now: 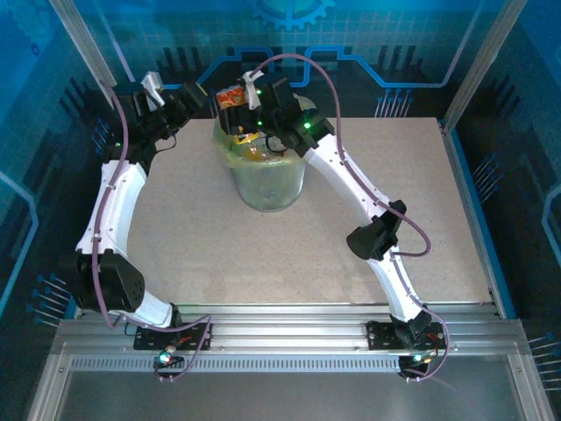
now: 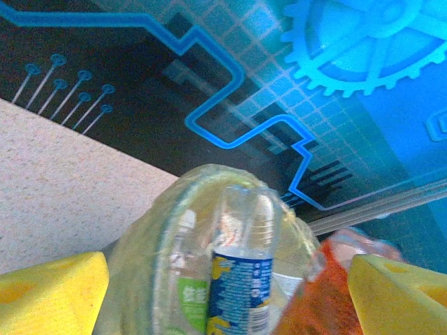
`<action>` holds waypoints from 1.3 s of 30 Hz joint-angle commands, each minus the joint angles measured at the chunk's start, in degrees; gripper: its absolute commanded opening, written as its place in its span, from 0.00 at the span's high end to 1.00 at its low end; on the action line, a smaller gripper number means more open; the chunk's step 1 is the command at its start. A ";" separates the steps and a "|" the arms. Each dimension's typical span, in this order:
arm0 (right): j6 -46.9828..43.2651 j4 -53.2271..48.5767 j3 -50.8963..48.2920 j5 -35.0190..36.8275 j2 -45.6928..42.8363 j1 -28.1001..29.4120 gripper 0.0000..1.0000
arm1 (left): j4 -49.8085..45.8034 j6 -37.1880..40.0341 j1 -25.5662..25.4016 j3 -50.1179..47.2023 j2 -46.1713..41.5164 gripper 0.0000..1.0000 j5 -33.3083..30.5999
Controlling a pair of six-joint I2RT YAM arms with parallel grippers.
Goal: Put the plastic bottles in the bin
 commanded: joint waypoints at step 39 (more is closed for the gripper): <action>-12.01 -2.25 -5.99 10.83 -17.32 0.29 0.00 | -7.98 8.79 -2.97 13.72 14.16 0.34 -8.18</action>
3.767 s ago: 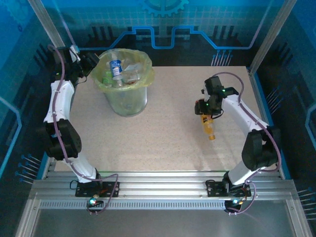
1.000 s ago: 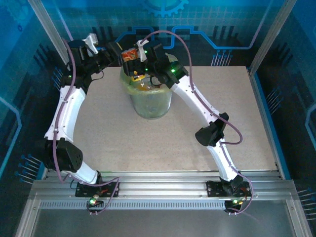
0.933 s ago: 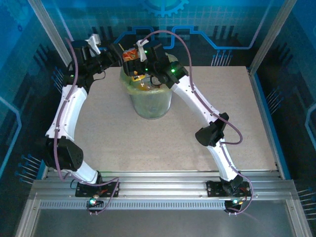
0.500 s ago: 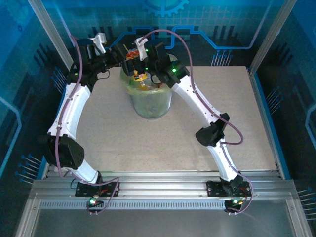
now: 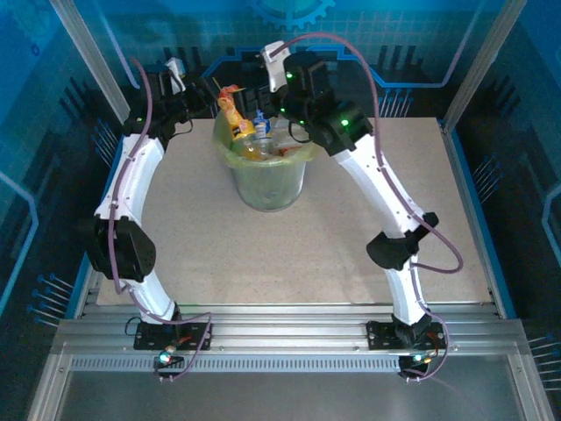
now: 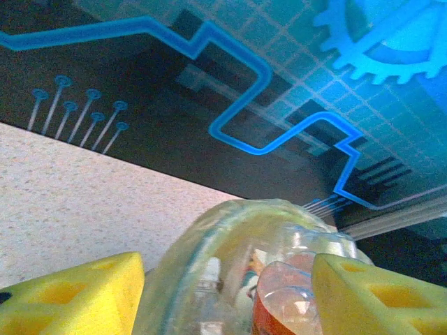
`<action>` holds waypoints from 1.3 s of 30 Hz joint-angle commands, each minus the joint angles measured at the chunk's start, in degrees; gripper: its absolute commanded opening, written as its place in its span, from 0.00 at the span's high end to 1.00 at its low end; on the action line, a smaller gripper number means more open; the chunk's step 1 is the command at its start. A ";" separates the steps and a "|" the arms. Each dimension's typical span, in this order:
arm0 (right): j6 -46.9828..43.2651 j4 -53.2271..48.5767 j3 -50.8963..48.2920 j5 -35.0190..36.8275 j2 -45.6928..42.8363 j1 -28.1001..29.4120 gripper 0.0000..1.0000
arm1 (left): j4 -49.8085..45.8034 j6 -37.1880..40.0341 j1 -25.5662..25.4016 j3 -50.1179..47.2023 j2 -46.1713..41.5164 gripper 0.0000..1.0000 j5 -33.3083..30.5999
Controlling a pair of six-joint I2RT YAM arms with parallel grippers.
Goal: Put the plastic bottles in the bin
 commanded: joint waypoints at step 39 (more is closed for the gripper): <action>6.38 7.42 -39.44 8.66 -26.42 -3.61 0.00 | 5.74 8.25 2.74 6.48 6.05 0.66 24.44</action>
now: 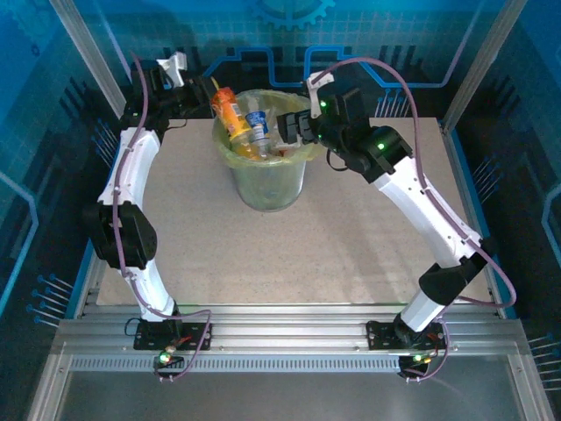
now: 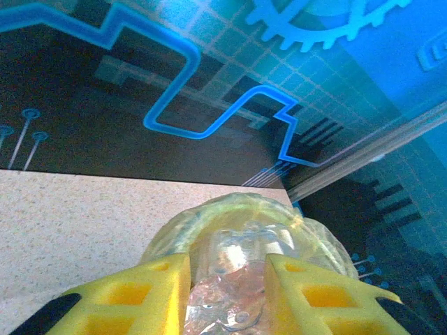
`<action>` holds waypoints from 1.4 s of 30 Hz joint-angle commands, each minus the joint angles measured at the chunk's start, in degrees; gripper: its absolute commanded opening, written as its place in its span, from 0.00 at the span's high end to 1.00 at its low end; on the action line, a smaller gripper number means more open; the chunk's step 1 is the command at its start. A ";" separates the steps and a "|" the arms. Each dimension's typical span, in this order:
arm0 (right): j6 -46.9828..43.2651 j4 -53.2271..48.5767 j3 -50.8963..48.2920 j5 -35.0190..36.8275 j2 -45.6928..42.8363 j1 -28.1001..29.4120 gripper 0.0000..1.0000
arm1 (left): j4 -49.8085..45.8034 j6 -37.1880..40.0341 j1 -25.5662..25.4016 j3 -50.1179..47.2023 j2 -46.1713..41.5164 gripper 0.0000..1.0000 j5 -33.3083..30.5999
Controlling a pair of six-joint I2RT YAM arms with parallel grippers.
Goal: Put the plastic bottles in the bin
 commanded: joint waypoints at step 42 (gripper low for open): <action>6.04 5.72 -14.46 -0.29 -9.34 -2.34 0.00 | -14.14 27.25 -5.31 3.40 2.88 0.67 -4.03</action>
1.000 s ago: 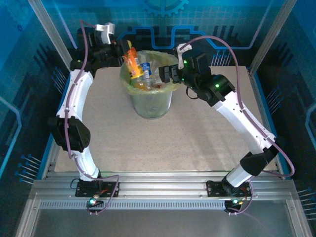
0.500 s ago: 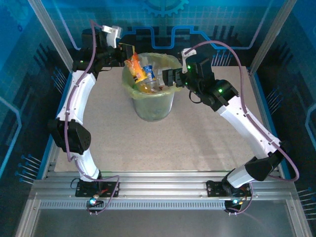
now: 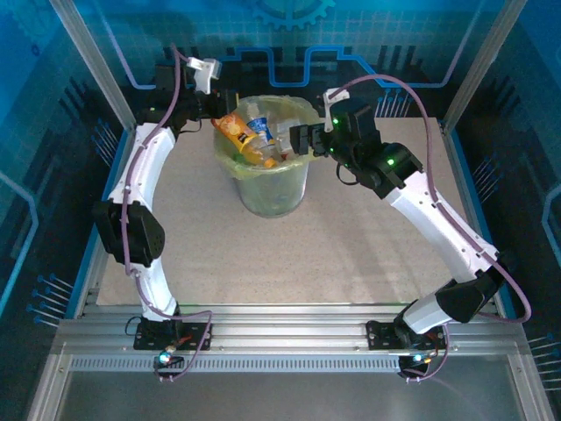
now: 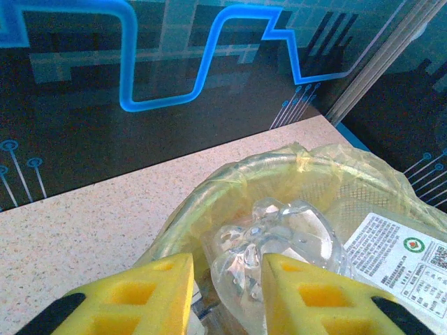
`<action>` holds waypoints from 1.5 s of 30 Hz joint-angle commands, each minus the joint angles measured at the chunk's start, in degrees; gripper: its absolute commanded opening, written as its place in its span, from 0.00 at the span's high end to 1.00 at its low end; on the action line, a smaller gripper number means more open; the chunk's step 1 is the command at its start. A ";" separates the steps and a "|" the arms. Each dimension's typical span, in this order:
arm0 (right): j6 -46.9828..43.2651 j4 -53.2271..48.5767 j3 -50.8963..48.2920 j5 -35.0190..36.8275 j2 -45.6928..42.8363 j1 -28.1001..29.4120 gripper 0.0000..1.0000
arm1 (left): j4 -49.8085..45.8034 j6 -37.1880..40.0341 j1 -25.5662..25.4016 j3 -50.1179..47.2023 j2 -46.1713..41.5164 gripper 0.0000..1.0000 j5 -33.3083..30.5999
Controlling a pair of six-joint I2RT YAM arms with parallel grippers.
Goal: Put the plastic bottles in the bin
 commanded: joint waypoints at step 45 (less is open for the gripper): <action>2.01 -2.33 -4.79 -1.96 -6.19 -3.08 0.00 | 1.36 -26.70 2.89 -18.28 -17.15 0.19 -5.78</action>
